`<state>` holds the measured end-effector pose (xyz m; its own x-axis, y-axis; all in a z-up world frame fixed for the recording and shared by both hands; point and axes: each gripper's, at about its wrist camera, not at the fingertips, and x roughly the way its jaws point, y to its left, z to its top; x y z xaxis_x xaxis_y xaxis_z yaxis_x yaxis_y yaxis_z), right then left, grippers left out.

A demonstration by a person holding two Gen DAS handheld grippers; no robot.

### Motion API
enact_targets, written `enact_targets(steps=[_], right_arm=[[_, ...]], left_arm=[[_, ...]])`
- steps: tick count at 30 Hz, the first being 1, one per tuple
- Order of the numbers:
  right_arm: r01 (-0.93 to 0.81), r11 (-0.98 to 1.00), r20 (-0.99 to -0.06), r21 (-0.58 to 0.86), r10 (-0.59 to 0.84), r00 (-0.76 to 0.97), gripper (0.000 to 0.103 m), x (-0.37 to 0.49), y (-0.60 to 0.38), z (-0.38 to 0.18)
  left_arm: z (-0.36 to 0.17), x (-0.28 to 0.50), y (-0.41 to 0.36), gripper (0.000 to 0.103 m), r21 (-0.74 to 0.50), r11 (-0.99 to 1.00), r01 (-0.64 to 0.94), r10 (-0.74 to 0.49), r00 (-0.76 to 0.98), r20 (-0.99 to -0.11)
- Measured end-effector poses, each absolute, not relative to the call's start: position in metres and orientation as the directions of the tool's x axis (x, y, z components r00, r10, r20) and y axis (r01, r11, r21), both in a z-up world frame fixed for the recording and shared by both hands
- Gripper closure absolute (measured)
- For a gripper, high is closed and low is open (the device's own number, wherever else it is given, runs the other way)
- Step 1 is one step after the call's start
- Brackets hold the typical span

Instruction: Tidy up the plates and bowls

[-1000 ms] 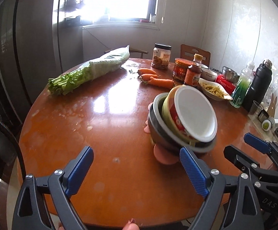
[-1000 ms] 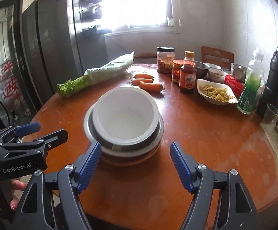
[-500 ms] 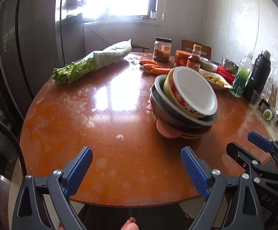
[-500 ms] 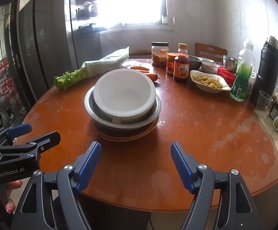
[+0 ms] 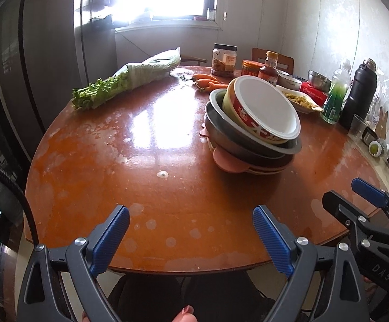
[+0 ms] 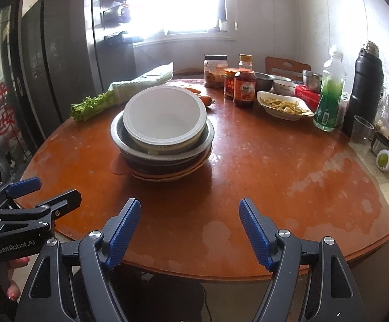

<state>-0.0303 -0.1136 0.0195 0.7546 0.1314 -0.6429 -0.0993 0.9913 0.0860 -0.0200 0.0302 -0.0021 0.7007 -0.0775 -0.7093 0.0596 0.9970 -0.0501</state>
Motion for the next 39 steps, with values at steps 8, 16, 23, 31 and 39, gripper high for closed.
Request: enact_targets(steps=[8, 16, 23, 31, 39], right_arm=[[-0.09, 0.991, -0.642, 0.099, 0.133, 0.755, 0.026, -0.037, -0.12, 0.017], [-0.101, 0.99, -0.641, 0.1, 0.142, 0.755, 0.026, -0.041, -0.12, 0.017], [-0.112, 0.989, -0.643, 0.094, 0.147, 0.752, 0.026, -0.041, -0.116, 0.017], [-0.108, 0.99, -0.642, 0.093, 0.142, 0.754, 0.026, -0.04, -0.116, 0.018], [-0.107, 0.99, -0.643, 0.094, 0.142, 0.753, 0.026, -0.037, -0.118, 0.019]], left_arm=[[-0.003, -0.025, 0.026, 0.01, -0.04, 0.997, 0.064, -0.074, 0.697, -0.713], [-0.002, -0.029, 0.023, 0.01, -0.039, 0.997, 0.071, -0.077, 0.7, -0.71], [-0.002, -0.028, 0.021, 0.01, -0.039, 0.996, 0.075, -0.08, 0.696, -0.713], [-0.003, -0.025, 0.022, 0.01, -0.037, 0.997, 0.069, -0.074, 0.696, -0.714], [-0.006, -0.02, 0.025, 0.01, -0.032, 0.998, 0.055, -0.061, 0.69, -0.722]])
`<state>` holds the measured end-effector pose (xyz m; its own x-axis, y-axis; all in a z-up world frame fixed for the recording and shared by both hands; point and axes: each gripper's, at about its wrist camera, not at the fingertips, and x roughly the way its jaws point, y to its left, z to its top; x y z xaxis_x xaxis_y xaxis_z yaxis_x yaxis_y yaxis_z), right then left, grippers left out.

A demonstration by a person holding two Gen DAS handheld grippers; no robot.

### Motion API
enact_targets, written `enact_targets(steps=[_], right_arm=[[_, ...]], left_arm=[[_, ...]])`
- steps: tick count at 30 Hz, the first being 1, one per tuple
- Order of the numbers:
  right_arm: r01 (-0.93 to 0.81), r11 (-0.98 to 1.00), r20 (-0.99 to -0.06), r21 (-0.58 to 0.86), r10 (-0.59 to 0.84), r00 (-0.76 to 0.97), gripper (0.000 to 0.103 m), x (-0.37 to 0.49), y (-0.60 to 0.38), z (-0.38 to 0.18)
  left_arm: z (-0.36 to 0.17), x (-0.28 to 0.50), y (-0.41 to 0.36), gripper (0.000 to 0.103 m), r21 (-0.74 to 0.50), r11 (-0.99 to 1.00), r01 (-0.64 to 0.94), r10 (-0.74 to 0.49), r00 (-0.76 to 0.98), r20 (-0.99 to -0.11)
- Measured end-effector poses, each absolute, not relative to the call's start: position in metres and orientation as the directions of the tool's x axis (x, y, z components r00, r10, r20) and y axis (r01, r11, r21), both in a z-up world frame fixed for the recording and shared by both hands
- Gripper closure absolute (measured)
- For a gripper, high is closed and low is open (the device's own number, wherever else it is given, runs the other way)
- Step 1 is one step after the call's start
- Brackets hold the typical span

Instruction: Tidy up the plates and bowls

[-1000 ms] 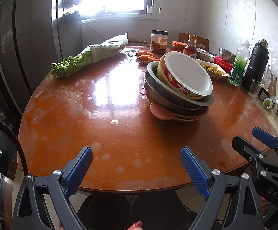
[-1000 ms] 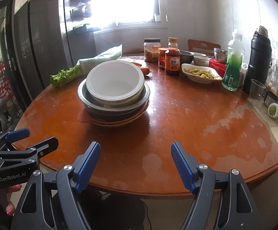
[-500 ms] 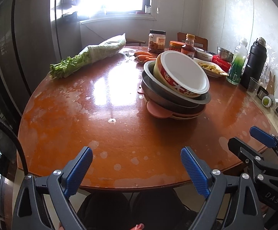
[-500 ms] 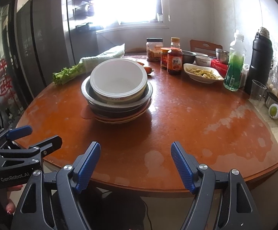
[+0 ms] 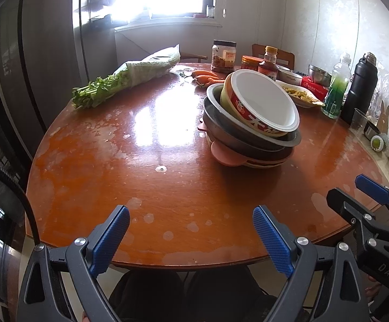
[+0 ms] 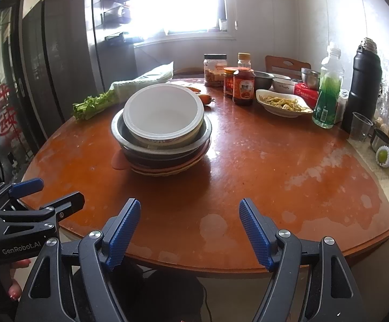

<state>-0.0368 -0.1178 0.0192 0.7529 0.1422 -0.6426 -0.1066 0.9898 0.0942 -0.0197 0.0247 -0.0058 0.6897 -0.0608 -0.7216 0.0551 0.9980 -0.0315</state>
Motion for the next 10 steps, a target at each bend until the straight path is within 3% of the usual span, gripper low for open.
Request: enact_targets(steps=[10], right_arm=[[-0.099, 0.99, -0.667, 0.099, 0.14, 0.732, 0.026, -0.021, -0.123, 0.018]], left_arm=[[0.0, -0.004, 0.032, 0.009, -0.021, 0.999, 0.038, -0.041, 0.682, -0.73]])
